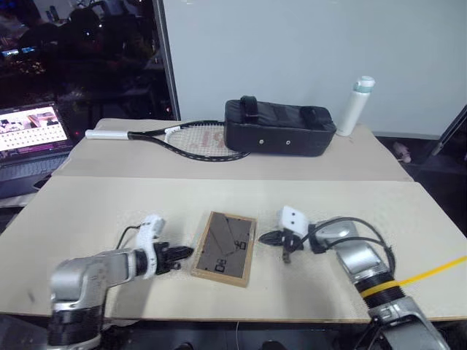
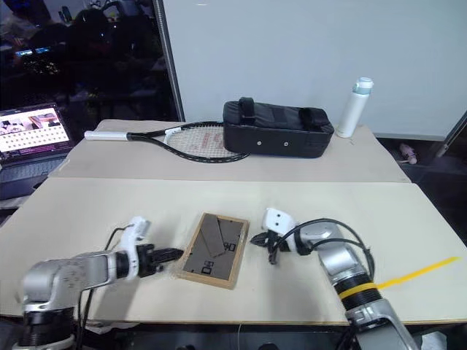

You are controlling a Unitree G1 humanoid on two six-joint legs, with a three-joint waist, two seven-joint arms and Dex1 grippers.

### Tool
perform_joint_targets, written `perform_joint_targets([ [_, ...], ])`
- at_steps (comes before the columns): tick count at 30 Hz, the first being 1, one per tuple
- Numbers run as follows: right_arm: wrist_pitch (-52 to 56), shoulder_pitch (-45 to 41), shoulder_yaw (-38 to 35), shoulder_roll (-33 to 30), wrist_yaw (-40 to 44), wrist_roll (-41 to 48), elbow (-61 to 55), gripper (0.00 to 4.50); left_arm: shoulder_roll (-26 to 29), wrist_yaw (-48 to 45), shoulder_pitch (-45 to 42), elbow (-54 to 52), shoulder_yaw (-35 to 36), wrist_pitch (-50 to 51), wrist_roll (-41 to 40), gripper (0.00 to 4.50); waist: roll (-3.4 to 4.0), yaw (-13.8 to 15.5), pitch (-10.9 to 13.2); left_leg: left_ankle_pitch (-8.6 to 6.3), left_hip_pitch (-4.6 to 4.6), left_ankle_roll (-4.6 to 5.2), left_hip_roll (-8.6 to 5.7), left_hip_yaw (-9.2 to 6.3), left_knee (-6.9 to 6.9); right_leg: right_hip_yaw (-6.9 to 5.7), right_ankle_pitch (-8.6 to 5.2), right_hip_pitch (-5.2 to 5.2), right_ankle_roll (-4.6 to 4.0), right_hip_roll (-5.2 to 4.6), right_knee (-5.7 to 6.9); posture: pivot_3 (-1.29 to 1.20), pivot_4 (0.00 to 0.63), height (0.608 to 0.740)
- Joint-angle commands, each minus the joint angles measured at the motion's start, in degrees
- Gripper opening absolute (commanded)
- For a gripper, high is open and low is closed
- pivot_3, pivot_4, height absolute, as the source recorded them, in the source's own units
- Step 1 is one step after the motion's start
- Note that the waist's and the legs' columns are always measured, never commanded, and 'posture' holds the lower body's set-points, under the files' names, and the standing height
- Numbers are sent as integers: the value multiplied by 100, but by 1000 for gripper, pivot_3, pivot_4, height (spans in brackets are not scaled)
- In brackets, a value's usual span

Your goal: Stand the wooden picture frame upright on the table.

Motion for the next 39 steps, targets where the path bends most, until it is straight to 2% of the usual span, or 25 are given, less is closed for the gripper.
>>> perform_joint_targets([
  [1,-233,-42,-159,-270,-96,-24,509,11,96,-6,-390,422,933,785,-1212,257,-21,35,12,0,-3,0,0,-1,1,-1,0,0,0,0,-1,0,150,689],
  [3,-295,-49,-204,-351,-50,22,552,0,183,151,-381,696,873,810,-2003,654,-28,71,16,0,-9,0,0,-2,7,-4,0,-2,1,0,-2,0,150,689],
  [6,-288,52,-228,-396,106,218,329,0,205,724,-449,1249,670,810,-2895,1765,-30,124,18,-1,-15,-1,0,0,8,-4,1,-2,4,-4,-7,0,150,689],
  [9,-351,407,-148,-476,428,474,-181,0,-86,1638,-767,2214,448,810,-2862,2735,-31,177,19,0,-16,0,0,-3,3,-7,0,-5,4,-3,-5,0,150,689],
  [12,-441,672,-83,-705,531,422,-431,0,-156,2031,-826,2400,72,810,-3281,3843,-32,184,19,-2,-23,1,-1,-4,0,-10,-4,-4,8,-3,-13,0,150,689],
  [14,-372,753,-82,-754,524,454,-582,0,-176,2268,-838,2490,-54,810,-3410,4401,-27,187,16,-3,-23,-1,-1,-3,-4,-10,-4,-3,8,-4,-18,0,150,689],
  [17,-158,870,-56,-751,475,504,-969,0,-327,2572,-828,2566,-323,810,-3515,4401,-22,222,13,-3,-20,-1,-1,-4,-6,-11,-4,-3,7,-4,-18,0,150,689],
  [20,88,957,-9,-687,417,559,-1364,0,-451,2760,-737,2387,-769,810,-3980,4401,-19,265,10,-4,-19,-1,-1,-3,-4,-11,-4,1,7,-5,-24,0,150,689],
  [27,345,1028,107,-572,239,461,-1612,0,-292,2958,-615,2238,-1604,810,-5072,4401,-19,279,10,-5,-20,-3,-1,-2,-6,-10,-4,-1,6,-5,-28,0,150,689],
  [32,487,1055,148,-565,127,465,-1690,0,-285,3219,-724,2471,-1759,760,-5384,4401,-20,266,10,-5,-20,-3,-1,-3,-6,-10,-5,-4,4,-5,-29,0,150,689],
  [39,1118,1352,289,-451,-85,540,-2362,0,-701,3711,-768,2538,-1988,290,-5880,4401,-21,281,9,-5,-20,-3,-2,-3,-3,-10,-5,-3,3,-5,-29,0,150,689],
])
